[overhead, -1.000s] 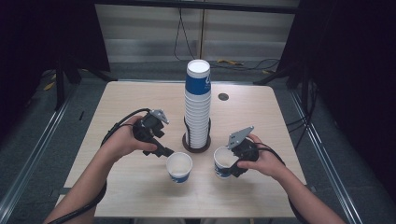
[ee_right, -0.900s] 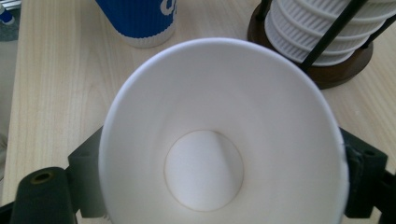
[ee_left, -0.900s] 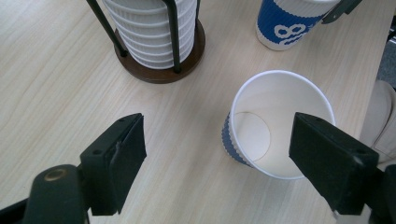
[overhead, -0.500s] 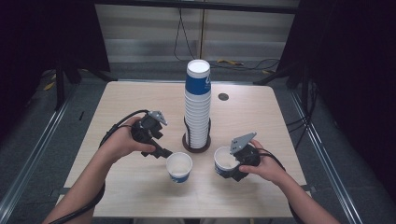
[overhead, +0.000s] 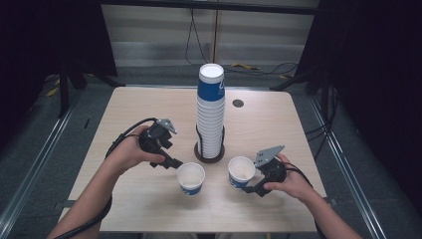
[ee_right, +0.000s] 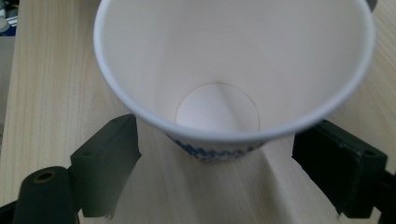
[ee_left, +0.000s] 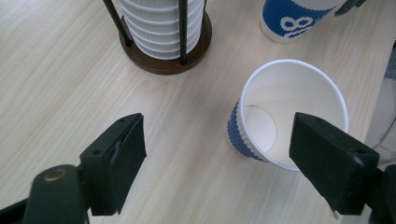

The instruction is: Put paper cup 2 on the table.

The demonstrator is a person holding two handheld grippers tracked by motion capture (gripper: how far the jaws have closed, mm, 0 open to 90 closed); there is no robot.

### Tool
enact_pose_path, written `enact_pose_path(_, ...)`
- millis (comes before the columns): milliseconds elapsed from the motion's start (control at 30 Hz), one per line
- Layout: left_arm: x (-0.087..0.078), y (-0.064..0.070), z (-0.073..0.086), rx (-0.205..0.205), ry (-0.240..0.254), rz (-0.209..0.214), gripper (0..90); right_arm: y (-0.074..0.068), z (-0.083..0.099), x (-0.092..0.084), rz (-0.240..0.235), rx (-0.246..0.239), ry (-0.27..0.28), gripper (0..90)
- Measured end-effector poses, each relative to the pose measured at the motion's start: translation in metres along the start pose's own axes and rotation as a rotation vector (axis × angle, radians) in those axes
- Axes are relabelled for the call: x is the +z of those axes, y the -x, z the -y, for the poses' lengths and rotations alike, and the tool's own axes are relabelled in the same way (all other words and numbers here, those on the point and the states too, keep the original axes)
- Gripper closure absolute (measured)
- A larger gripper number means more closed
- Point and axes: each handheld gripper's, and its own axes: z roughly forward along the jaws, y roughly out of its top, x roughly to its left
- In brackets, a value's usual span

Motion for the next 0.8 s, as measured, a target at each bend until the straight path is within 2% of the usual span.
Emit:
enact_pose_path(200, 0.0, -0.004, 0.003, -0.009, 0.012, -0.008, 18.4, 0.001, 0.01, -0.012, 0.017, 0.033, 0.022, 13.9)
enact_pose_path(367, -0.004, -0.009, 0.01, -0.045, 0.037, -0.019, 17.9, 0.001, 0.019, -0.018, 0.029, 0.041, 0.023, 13.9)
enact_pose_path(400, -0.003, -0.007, 0.012, -0.079, 0.059, -0.022, 17.9, 0.001, 0.02, -0.019, 0.028, 0.044, 0.023, 13.9)
enact_pose_path(433, -0.004, -0.011, 0.014, -0.049, 0.036, -0.026, 17.9, 0.001, 0.022, -0.02, 0.03, 0.044, 0.023, 13.9)
enact_pose_path(467, -0.005, -0.011, 0.015, -0.05, 0.036, -0.031, 17.9, 0.001, 0.024, -0.021, 0.035, 0.045, 0.028, 13.9)
enact_pose_path(667, -0.006, -0.017, 0.031, -0.108, 0.072, -0.041, 17.8, 0.0, 0.032, -0.024, 0.047, 0.068, 0.036, 13.9)
enact_pose_path(700, -0.006, -0.018, 0.032, -0.111, 0.069, -0.044, 17.8, 0.0, 0.033, -0.024, 0.05, 0.067, 0.034, 13.9)
enact_pose_path(733, -0.007, -0.02, 0.035, -0.097, 0.058, -0.046, 17.8, 0.0, 0.034, -0.025, 0.054, 0.06, 0.033, 13.9)
enact_pose_path(800, -0.007, -0.021, 0.04, -0.104, 0.061, -0.048, 17.8, 0.001, 0.036, -0.028, 0.067, 0.078, 0.037, 13.9)
